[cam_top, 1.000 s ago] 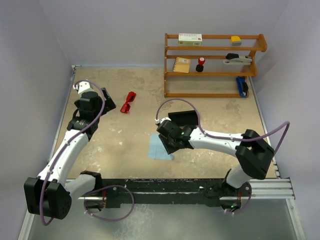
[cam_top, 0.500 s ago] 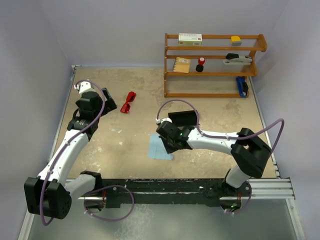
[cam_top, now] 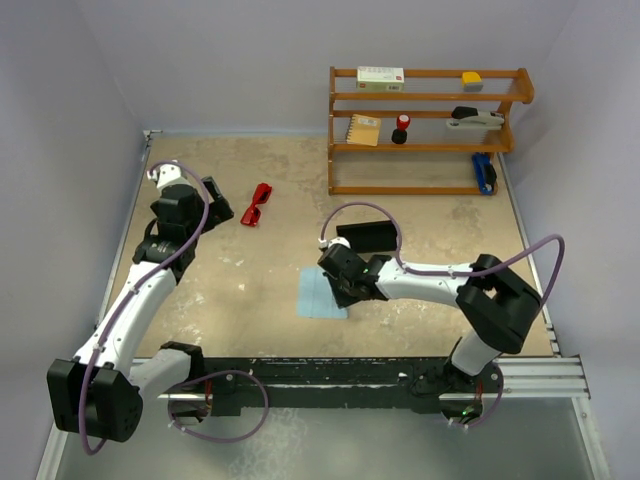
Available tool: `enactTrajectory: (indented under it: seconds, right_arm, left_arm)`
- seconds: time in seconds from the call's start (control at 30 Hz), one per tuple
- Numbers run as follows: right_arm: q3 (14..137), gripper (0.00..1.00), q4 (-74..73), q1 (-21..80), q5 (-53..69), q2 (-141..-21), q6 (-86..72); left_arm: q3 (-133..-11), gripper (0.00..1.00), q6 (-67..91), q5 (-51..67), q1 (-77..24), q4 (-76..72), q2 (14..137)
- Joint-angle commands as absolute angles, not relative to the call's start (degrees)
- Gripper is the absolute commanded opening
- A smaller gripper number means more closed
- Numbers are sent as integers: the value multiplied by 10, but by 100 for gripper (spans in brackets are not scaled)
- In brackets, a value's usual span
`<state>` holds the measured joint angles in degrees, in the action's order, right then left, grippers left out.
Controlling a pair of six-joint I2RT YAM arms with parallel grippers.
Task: Organize the sunglasses
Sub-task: Move the glasses cleaning cloth to the center of the board, then fold the glasses cleaning cloth at the center of the board.
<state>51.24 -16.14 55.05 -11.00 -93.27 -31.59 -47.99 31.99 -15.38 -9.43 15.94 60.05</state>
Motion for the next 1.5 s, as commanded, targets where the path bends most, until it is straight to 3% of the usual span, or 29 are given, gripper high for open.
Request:
enactTrajectory:
  seconds: [0.0,0.73,0.8,0.9,1.1,1.2,1.47]
  right_arm:
    - [477,0,-168,521,-146,-919,-306]
    - [500,0,-195,507,-130,-854,-273]
    - [493,8,-184,506,-141,-852,-277]
    - [478,7,-161,500,-135,-837,-278]
    - [480,16,-150,483,-128,-825,-278]
    - [484,25,-147,471,-124,-823,-277]
    - [492,32,-146,447,-122,-822,-259]
  left_arm:
    - [-480,99,323,-151,-91,148,584]
    - [-468,99,330,-121,-101,144,584]
    - [-466,99,332,-123,-108,145,582]
    - [-462,99,342,-122,-124,144,577]
    - [-461,96,365,-109,-155,142,577]
    - [-464,94,375,-130,-200,144,578]
    - [-460,90,422,-184,-321,168,619]
